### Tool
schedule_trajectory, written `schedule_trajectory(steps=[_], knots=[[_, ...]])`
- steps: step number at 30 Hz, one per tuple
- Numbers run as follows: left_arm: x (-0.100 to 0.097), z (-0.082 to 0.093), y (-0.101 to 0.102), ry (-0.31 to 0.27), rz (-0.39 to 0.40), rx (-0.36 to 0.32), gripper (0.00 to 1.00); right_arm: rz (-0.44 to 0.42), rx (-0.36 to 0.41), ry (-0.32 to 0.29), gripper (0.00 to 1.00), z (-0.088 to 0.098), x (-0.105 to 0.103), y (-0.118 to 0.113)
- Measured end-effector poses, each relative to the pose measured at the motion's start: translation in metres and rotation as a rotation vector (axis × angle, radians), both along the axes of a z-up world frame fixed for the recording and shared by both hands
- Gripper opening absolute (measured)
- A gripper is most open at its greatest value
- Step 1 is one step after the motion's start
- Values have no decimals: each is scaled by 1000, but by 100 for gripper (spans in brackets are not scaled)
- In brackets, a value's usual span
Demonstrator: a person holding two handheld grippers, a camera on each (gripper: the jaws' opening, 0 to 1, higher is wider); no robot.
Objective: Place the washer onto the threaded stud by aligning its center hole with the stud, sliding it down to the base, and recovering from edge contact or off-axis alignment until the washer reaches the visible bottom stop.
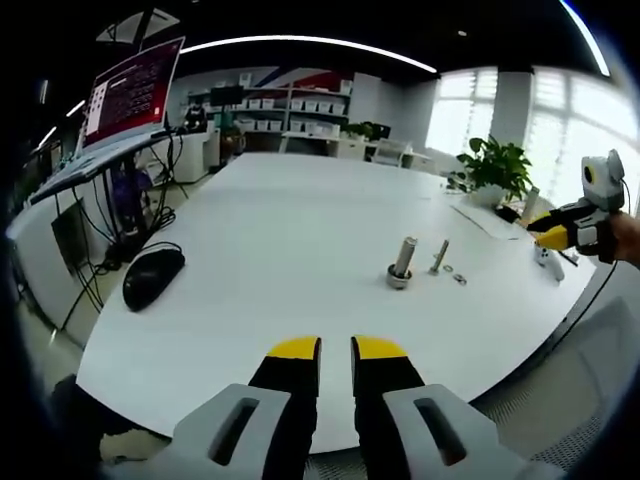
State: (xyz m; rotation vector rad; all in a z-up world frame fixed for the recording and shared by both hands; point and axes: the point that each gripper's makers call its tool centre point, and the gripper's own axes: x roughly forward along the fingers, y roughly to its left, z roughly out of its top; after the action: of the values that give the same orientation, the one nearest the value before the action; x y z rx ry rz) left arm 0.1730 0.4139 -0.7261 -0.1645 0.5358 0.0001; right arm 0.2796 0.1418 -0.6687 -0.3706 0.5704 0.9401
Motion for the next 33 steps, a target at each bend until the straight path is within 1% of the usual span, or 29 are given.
schedule_trajectory(steps=[8, 9, 11, 14, 17, 21, 26, 29, 33], knots=[[0, -1, 1, 6, 1, 6, 9, -58, 0, 6, 32, -10, -11, -25], [0, -1, 1, 9, -2, 5, 9, -62, 1, 7, 32, -11, -12, -27], [-1, -2, 0, 15, -4, 10, 9, -54, 2, 17, 28, -13, -15, -28], [-1, -3, -1, 19, -9, 7, 9, -66, -6, 10, 29, -15, -15, -32], [-2, -3, -1, 27, -7, 12, 9, -74, 0, 21, 29, -18, -15, -34], [-2, -5, -1, 38, -12, 17, 9, -78, -16, 34, 29, -29, -11, -37], [-2, -4, 0, 37, -7, 23, 9, -58, -37, 58, 30, -38, -5, -33], [-3, -5, 0, 39, -4, 20, 9, -31, -47, 66, 30, -41, -1, -27], [-3, -4, 1, 28, 5, 17, 9, 23, -88, 83, 30, -52, 10, -17]])
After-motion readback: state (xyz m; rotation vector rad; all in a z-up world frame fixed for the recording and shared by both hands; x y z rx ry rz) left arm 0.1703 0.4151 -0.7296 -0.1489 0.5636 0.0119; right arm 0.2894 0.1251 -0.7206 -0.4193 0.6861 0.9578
